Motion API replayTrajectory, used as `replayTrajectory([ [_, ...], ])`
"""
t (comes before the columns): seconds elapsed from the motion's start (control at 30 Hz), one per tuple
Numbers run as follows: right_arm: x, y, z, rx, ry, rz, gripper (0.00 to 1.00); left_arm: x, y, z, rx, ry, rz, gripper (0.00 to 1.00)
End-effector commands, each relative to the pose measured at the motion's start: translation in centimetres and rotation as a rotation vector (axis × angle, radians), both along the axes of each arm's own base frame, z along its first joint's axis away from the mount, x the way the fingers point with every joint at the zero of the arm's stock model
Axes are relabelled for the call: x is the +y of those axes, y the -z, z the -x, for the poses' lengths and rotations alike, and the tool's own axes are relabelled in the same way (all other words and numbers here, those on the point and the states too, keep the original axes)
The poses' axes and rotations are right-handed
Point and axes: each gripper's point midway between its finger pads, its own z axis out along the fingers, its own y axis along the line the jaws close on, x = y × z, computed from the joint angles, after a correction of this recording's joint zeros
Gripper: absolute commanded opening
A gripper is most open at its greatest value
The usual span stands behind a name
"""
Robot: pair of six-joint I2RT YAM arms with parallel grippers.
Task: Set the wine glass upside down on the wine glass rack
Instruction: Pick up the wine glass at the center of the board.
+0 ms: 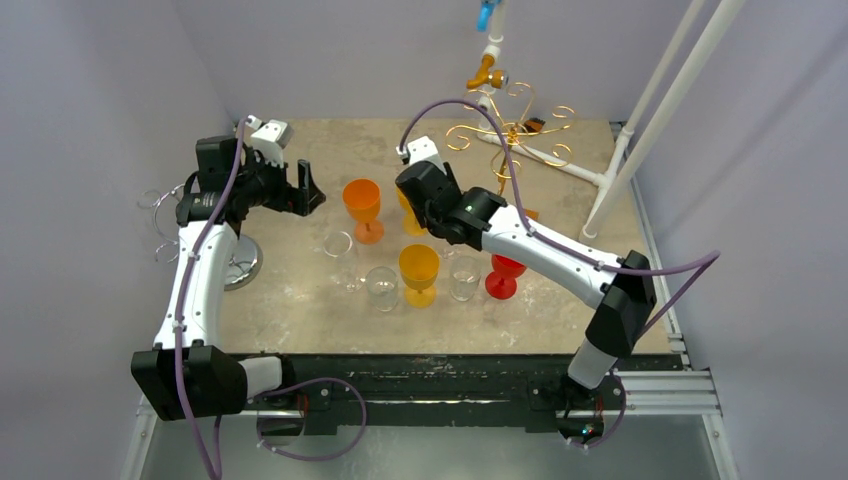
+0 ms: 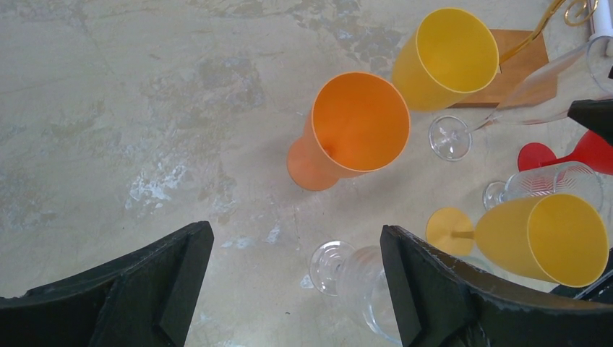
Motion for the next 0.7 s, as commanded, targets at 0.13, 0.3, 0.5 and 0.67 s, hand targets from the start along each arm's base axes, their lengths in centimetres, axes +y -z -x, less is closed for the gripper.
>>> replayTrajectory([
  [0.13, -0.1, 0.7, -0.7, -0.016, 0.019, 0.006, 0.51, -0.1, -2.0, 0.5, -0.044, 0.007, 0.000, 0.94],
  [0.3, -0.2, 2.0, -0.5, 0.004, 0.018, 0.020, 0.46, -0.2, -2.1, 0.6, -0.049, 0.014, 0.003, 0.94],
  [0.5, -0.5, 3.0, -0.3, 0.013, 0.020, 0.029, 0.28, -0.2, -2.0, 0.7, -0.047, 0.016, 0.003, 0.94],
  [0.67, -0.9, 2.7, -0.2, 0.005, 0.029, 0.036, 0.02, -0.4, -2.2, 0.9, -0.052, 0.031, 0.004, 0.94],
])
